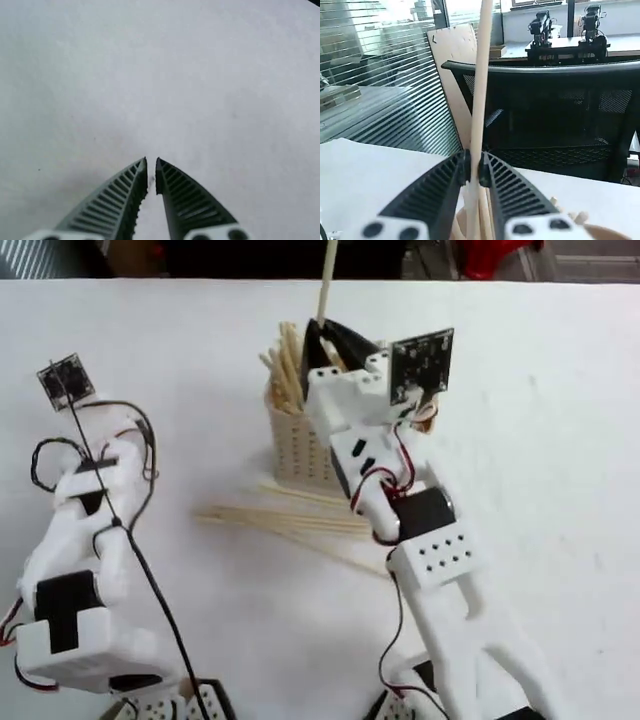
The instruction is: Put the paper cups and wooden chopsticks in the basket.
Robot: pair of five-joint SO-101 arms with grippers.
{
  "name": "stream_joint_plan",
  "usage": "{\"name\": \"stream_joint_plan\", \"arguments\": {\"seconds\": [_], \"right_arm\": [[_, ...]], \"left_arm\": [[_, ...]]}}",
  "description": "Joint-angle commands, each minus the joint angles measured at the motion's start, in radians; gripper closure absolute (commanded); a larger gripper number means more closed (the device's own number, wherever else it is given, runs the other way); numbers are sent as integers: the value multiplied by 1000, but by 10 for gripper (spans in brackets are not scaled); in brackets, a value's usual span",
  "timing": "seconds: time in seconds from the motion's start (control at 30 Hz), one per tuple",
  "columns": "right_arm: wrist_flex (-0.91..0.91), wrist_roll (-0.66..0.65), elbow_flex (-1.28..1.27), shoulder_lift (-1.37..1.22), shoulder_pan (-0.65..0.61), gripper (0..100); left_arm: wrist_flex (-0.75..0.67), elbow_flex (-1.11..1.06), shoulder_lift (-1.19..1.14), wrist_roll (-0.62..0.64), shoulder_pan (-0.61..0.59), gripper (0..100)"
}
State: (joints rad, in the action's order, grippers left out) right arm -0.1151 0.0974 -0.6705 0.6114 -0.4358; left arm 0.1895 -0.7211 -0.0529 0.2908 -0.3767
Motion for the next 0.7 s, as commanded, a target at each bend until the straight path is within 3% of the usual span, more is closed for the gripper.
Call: {"name": "stream_joint_plan", "arguments": {"seconds": [0.0, 0.17, 0.4, 0.6, 0.67], "right_arm": [[24, -44, 6, 2, 8, 980], [22, -46, 6, 2, 4, 976], [-10, -46, 8, 2, 2, 800], [-24, -46, 3, 4, 1, 844], [-111, -48, 3, 5, -7, 874]], "left_arm": [[-23, 57, 4, 5, 13, 950], [-23, 57, 4, 5, 13, 950], [-23, 57, 4, 5, 13, 950], [-23, 57, 4, 5, 13, 950], [-23, 57, 4, -3, 13, 950]]}}
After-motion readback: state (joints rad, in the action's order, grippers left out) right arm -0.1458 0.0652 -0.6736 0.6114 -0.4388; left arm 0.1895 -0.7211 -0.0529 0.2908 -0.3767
